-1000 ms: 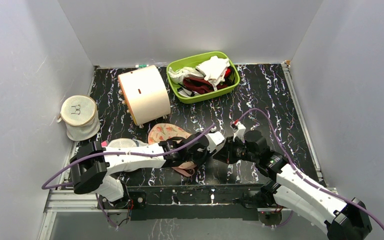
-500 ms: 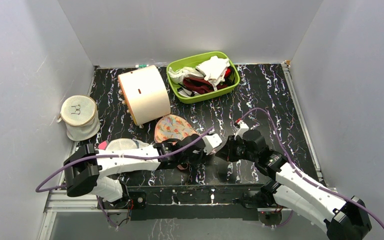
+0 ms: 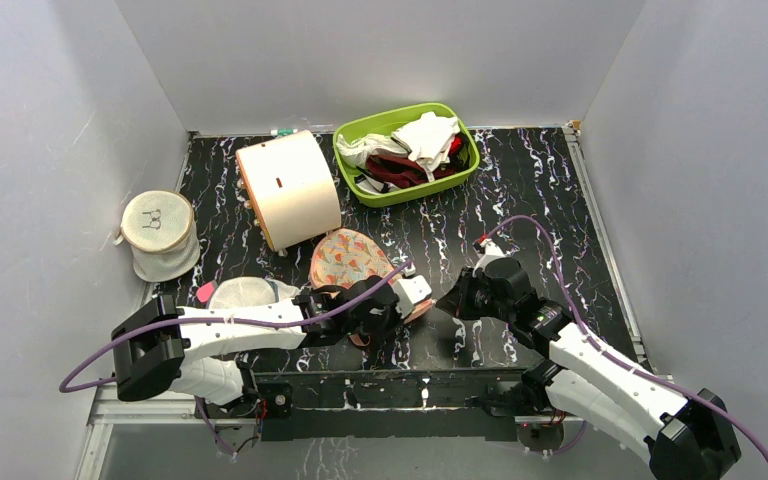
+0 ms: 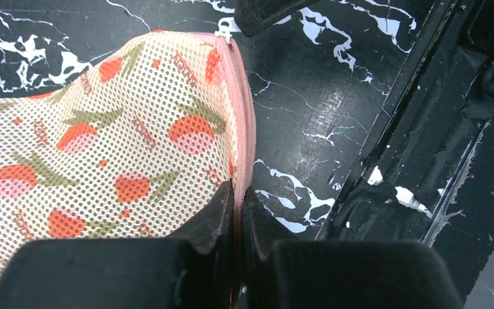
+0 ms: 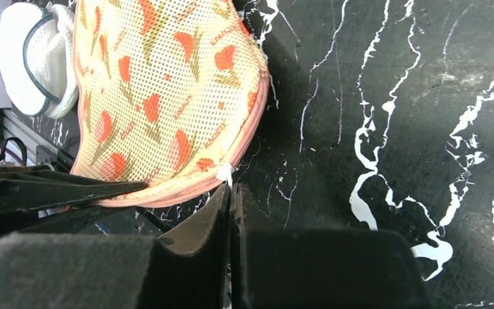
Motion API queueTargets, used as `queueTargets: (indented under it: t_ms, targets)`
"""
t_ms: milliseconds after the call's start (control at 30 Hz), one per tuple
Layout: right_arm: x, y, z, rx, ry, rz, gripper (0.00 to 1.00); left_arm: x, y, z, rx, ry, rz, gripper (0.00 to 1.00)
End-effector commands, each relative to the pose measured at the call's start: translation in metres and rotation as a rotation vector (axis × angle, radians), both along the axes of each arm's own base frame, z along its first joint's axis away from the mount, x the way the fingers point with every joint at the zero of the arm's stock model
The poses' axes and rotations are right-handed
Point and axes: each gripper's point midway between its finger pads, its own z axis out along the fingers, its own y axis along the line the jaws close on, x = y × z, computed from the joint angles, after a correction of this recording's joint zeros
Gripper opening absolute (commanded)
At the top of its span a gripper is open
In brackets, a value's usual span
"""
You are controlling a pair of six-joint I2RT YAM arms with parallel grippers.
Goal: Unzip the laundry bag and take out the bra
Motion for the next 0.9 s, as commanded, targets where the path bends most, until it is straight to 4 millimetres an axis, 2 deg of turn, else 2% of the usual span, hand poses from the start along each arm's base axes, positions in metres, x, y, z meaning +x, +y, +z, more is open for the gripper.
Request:
queueTargets:
  t_ms: [0, 33, 100, 133, 200, 300, 400, 533, 667, 800, 867]
  targets:
    - [0.012, 0.004, 0.017, 0.025, -0.106, 0.028, 0.00, -0.013, 0.020, -0.016, 0.059, 0.085, 0.030, 0.07]
    - [0.007, 0.013, 0.024, 0.072, -0.124, 0.085, 0.00, -0.015, 0.020, -0.017, 0.069, 0.102, 0.031, 0.14]
    - [-0.006, 0.026, 0.028, 0.130, -0.108, 0.177, 0.00, -0.021, 0.018, -0.012, 0.063, 0.135, 0.015, 0.33]
    - [-0.014, 0.032, 0.029, 0.161, -0.092, 0.226, 0.00, -0.024, 0.014, -0.008, 0.048, 0.147, 0.005, 0.39]
    - [-0.028, 0.036, 0.015, 0.191, -0.042, 0.271, 0.00, -0.026, 0.008, -0.002, 0.017, 0.156, -0.007, 0.47]
    - [-0.039, 0.040, 0.013, 0.224, -0.031, 0.306, 0.00, -0.019, 0.002, 0.005, 0.014, 0.140, 0.018, 0.52]
    - [-0.045, 0.043, 0.017, 0.246, -0.041, 0.333, 0.00, -0.015, -0.008, 0.008, 0.020, 0.138, 0.015, 0.54]
    - [-0.048, 0.046, 0.024, 0.268, -0.055, 0.359, 0.00, -0.016, -0.021, 0.001, 0.040, 0.147, -0.007, 0.55]
    - [-0.051, 0.049, 0.030, 0.295, -0.069, 0.376, 0.00, -0.019, -0.025, -0.004, 0.060, 0.134, -0.018, 0.54]
    - [-0.051, 0.048, 0.032, 0.300, -0.074, 0.374, 0.00, -0.015, -0.014, -0.007, 0.088, 0.111, 0.026, 0.44]
    - [-0.052, 0.049, 0.030, 0.301, -0.071, 0.377, 0.00, -0.013, -0.007, -0.006, 0.092, 0.091, 0.042, 0.33]
